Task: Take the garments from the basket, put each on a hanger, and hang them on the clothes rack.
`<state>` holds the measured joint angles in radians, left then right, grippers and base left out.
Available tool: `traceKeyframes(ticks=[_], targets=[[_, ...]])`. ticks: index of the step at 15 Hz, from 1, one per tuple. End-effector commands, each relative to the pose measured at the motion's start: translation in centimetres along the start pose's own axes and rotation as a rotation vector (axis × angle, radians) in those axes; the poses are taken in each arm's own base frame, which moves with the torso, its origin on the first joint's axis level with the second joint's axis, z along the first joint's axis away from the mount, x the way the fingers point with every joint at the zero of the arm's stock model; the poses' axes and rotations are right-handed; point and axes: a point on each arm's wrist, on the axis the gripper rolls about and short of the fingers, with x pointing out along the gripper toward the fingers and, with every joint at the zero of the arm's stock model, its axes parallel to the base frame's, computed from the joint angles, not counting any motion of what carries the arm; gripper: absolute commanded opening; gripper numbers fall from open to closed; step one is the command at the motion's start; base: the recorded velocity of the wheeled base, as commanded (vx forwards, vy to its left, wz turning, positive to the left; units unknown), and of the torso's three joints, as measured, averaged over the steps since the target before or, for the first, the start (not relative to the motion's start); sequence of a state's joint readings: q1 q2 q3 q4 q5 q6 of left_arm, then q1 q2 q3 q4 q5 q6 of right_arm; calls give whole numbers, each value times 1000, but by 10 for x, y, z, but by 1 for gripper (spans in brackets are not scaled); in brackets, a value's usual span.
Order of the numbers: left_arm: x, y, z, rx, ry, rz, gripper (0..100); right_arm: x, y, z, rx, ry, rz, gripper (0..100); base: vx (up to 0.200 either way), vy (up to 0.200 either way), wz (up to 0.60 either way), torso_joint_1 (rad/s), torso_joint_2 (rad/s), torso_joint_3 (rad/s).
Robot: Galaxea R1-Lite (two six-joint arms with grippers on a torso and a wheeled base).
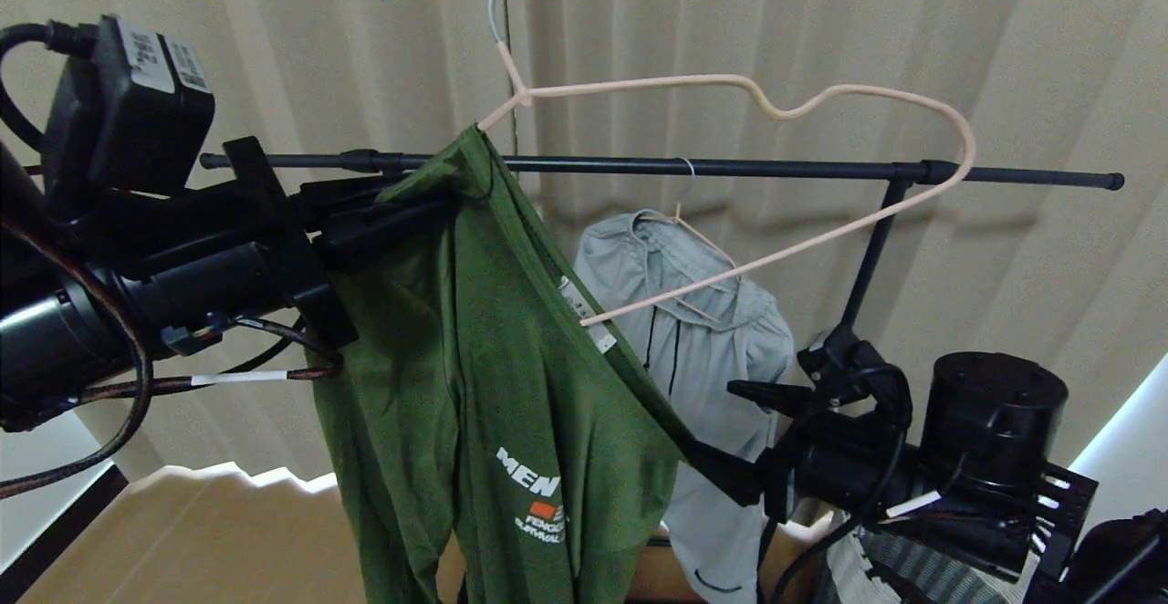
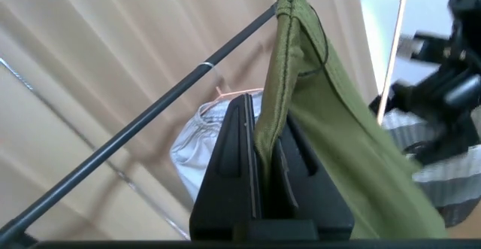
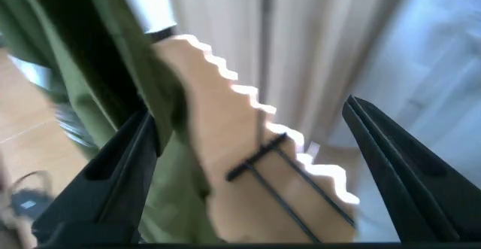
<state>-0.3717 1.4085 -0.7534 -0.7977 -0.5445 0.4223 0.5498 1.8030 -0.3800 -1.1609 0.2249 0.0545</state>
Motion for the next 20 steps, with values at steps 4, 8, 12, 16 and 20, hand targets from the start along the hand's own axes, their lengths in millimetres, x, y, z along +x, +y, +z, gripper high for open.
traceKeyframes(ticks=[4,8,12,16,20], targets=[[-11,-4,-26,42,101,6,0,-28,-38,24,15,-82,-163,100,0,0,0,0,0,0],[-19,-15,-46,47,209,-31,0,-34,-48,45,1,-157,-205,100,0,0,0,0,0,0],[-25,-16,-58,100,312,6,0,-38,-49,57,-7,-183,-210,100,0,0,0,0,0,0],[-37,-10,-68,168,368,35,0,-40,-54,60,-6,-194,-231,100,0,0,0,0,0,0],[-39,-11,-70,168,377,35,0,-43,-54,62,-10,-204,-232,100,0,0,0,0,0,0]])
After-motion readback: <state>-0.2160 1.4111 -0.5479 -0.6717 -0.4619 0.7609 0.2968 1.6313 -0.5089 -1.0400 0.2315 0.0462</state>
